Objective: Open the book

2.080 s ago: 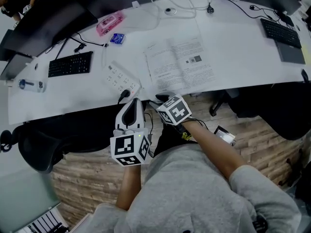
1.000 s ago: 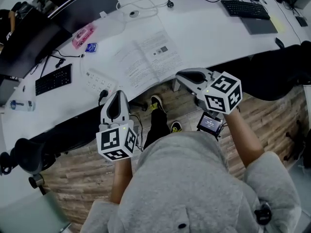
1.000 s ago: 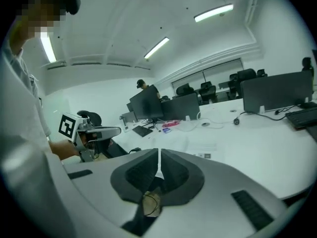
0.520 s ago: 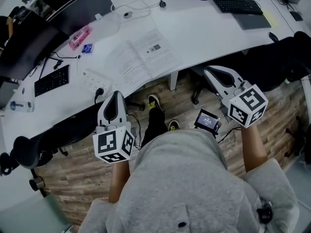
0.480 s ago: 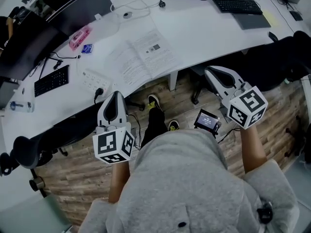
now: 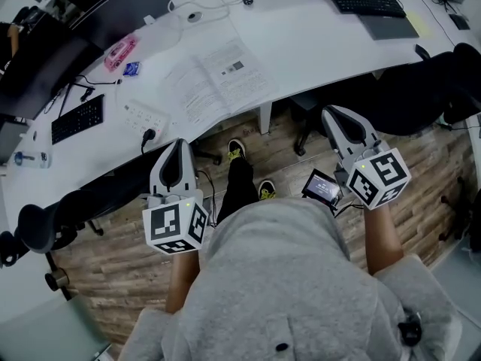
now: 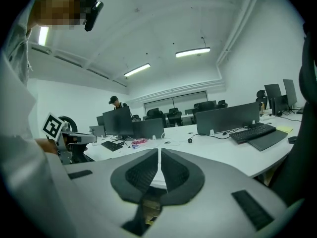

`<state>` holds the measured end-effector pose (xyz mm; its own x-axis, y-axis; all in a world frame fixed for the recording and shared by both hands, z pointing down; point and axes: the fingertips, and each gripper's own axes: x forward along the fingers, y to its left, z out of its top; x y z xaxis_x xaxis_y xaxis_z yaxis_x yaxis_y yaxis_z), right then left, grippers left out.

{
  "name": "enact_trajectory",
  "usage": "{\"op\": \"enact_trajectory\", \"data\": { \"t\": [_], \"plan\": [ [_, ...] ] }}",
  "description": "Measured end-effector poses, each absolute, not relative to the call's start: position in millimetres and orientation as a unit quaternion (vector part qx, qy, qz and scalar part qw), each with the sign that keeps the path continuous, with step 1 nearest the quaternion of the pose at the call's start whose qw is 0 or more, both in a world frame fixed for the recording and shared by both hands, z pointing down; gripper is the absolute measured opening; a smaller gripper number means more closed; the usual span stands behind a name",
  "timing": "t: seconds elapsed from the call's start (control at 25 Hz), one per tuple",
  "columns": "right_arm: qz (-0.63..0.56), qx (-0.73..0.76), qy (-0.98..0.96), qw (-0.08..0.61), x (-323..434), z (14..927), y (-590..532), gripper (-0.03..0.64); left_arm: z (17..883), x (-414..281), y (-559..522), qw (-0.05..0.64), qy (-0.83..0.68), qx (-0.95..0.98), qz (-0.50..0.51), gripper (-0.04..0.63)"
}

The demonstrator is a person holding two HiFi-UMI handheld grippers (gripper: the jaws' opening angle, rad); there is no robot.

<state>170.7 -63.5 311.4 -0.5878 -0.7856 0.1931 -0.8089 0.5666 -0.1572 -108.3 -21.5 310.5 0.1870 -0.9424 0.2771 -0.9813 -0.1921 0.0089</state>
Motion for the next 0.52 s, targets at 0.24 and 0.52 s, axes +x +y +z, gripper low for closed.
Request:
{"op": "enact_trajectory", "data": {
  "t": [0.24,0.52],
  "plan": [
    [0.116,0.459,-0.88,0.04,178,309,-56,0.039,312,-98,-19,0.088,-0.618,0.772,0.119,0.011],
    [0.119,0.466,-0.876,0.038,186,312,-50,0.04,313,-85,-17,0.083,-0.609,0.779,0.125,0.011]
  ]
}}
